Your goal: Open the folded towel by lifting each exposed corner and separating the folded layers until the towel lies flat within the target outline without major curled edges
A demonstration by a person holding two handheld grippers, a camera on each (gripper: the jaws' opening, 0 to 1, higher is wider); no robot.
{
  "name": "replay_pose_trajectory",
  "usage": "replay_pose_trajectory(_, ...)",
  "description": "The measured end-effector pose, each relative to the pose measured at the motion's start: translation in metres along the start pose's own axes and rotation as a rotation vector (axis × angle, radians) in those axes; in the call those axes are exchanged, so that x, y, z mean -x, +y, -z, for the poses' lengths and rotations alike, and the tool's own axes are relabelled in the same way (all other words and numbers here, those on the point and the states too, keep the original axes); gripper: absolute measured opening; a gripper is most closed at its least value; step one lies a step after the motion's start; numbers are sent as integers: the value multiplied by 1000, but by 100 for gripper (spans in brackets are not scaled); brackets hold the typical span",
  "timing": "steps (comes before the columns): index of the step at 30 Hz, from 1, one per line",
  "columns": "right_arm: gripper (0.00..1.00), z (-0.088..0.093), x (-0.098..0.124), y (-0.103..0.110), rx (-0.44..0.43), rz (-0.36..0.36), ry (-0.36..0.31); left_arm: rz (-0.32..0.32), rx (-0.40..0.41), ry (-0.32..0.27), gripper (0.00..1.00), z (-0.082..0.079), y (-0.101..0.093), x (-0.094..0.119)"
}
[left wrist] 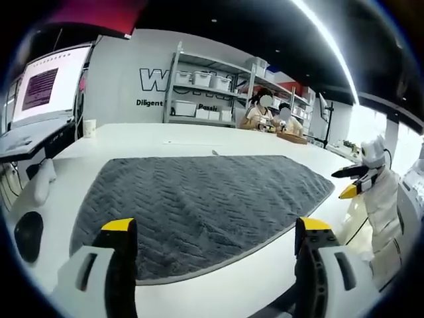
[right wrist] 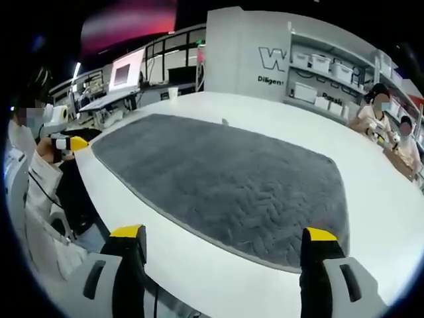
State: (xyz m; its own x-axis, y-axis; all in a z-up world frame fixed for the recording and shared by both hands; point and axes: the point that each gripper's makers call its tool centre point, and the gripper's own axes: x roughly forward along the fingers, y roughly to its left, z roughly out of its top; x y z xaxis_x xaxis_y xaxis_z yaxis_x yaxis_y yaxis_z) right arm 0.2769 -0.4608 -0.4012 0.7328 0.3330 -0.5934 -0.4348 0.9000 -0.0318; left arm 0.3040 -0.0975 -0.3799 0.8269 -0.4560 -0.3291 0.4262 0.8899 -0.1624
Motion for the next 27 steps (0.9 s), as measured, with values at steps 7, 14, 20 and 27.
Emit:
replay_pose_trajectory(7, 97, -1, -1, 1, -1, -2, -2, -7, -2, -7, 98, -2, 3, 3)
replay_pose_trajectory(14, 96, 1, -1, 0, -5, 1, 5, -7, -2, -16, 99, -4, 3, 3)
replay_pose_trajectory(20, 96, -1, 0, 0, -4, 4, -2, -3, -3, -20, 99, -5, 3, 3)
replay_pose_trajectory(27, 96, -1, 0, 1, -6, 3, -3, -2, -1, -30, 99, -7, 3, 4)
